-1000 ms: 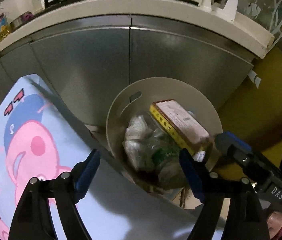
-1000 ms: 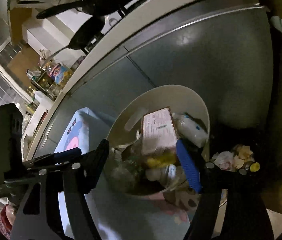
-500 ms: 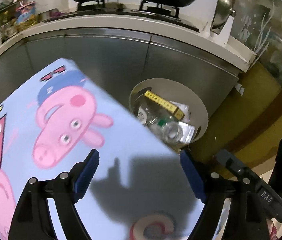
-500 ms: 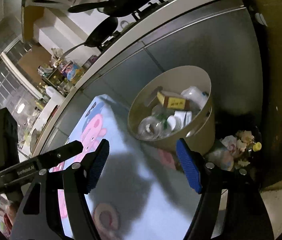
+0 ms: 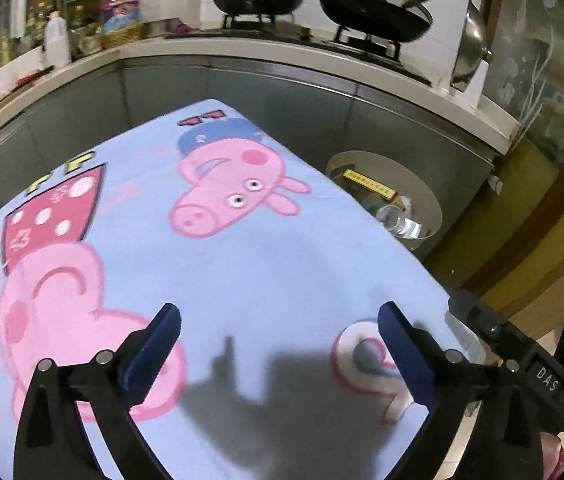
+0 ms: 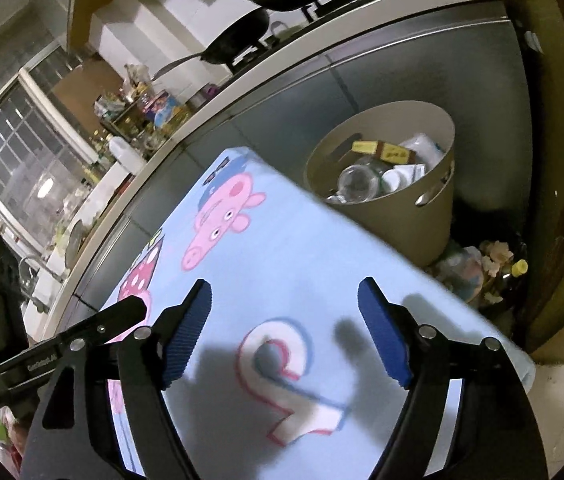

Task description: Collect trash

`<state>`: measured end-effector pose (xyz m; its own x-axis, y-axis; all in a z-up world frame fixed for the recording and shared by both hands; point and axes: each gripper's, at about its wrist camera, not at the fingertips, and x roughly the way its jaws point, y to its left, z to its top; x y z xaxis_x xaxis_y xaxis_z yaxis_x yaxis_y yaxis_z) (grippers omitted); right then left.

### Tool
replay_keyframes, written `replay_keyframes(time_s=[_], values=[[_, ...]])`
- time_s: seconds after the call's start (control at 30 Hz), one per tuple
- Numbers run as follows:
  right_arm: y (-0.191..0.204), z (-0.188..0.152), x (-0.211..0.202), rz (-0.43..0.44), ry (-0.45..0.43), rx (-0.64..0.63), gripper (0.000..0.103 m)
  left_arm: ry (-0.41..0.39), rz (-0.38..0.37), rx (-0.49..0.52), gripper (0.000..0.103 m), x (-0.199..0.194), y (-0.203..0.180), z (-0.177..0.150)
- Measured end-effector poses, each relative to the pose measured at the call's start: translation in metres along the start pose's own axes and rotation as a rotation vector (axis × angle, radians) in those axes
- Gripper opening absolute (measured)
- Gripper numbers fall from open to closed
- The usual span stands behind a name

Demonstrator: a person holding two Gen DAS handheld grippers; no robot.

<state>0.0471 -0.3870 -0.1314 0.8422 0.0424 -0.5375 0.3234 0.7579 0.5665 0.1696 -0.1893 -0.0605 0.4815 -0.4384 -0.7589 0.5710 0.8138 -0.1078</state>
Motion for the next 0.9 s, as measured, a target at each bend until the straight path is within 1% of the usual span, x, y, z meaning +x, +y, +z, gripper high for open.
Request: replay_keyframes(time_s=[0.07, 0.13, 0.27, 0.43, 0.5, 0.6, 0.67, 0.77, 0.9], values=[[0.009, -0.003, -0.002, 0.005, 0.001, -0.01, 0.077, -0.01, 0.011, -0.006, 0.099, -0.009, 0.006, -0.005], [0.019, -0.006, -0.005, 0.007, -0.002, -0.025, 0.079, -0.022, 0.038, -0.009, 0.099, -0.018, 0.012, -0.01], [0.032, -0.01, -0.008, 0.015, 0.003, -0.038, 0.08, -0.039, 0.075, -0.016, 0.099, -0.031, 0.021, -0.017], [0.05, -0.017, -0.01, 0.016, 0.02, -0.073, 0.08, -0.056, 0.125, -0.059, 0.099, -0.044, 0.041, -0.025], [0.057, -0.019, -0.009, 0.007, 0.027, -0.088, 0.08, -0.056, 0.137, -0.079, 0.099, -0.047, 0.049, -0.028], [0.067, -0.023, -0.009, -0.016, 0.029, -0.105, 0.088, -0.049, 0.168, -0.105, 0.099, -0.049, 0.064, -0.032], [0.076, -0.026, -0.009, -0.025, 0.03, -0.119, 0.088, -0.047, 0.191, -0.11, 0.099, -0.051, 0.073, -0.035], [0.09, -0.032, -0.006, -0.046, 0.031, -0.147, 0.09, -0.062, 0.219, -0.108, 0.099, -0.055, 0.084, -0.037], [0.109, -0.041, -0.001, -0.085, 0.034, -0.18, 0.092, -0.088, 0.239, -0.083, 0.099, -0.056, 0.095, -0.038]])
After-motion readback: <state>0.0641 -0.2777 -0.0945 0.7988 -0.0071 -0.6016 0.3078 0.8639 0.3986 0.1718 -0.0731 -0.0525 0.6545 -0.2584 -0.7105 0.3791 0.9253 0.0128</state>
